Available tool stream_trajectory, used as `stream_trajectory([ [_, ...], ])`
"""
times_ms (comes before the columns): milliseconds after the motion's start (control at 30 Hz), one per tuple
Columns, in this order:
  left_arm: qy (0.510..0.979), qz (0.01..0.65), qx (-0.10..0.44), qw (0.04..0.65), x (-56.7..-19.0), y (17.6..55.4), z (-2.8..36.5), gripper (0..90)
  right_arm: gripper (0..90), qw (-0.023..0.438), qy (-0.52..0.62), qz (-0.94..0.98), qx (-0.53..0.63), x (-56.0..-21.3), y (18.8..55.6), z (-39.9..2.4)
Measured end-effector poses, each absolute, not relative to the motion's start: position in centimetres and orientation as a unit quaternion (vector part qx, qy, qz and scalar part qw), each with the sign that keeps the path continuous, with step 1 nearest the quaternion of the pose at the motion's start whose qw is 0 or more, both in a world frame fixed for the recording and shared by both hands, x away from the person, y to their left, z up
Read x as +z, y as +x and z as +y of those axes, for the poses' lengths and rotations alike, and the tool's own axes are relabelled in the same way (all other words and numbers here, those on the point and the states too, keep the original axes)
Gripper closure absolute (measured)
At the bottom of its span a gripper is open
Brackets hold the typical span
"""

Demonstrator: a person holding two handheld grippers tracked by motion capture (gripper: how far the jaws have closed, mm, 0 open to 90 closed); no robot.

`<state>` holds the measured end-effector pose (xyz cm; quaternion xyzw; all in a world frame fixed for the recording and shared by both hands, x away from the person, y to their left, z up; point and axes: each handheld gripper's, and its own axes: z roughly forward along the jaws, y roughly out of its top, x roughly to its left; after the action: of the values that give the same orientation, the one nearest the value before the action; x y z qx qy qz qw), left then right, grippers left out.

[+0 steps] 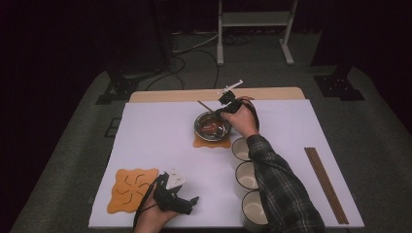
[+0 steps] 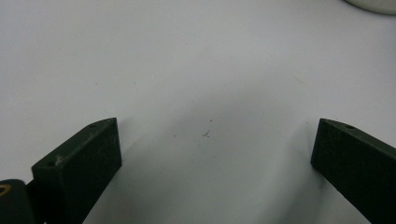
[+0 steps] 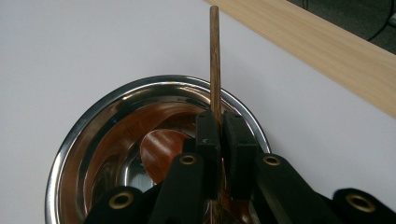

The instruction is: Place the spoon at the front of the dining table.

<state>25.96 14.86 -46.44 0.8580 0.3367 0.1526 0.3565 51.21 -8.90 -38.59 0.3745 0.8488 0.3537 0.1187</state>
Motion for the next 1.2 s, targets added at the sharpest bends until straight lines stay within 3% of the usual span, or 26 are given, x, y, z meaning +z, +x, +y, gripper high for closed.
stream_trajectory([
  [1200,0.858,0.337,0.151,0.357,-46.45,25.97,14.84,0.5,84.5,0.117,0.365,0.858,0.342,-39.53,51.43,-7.99],
])
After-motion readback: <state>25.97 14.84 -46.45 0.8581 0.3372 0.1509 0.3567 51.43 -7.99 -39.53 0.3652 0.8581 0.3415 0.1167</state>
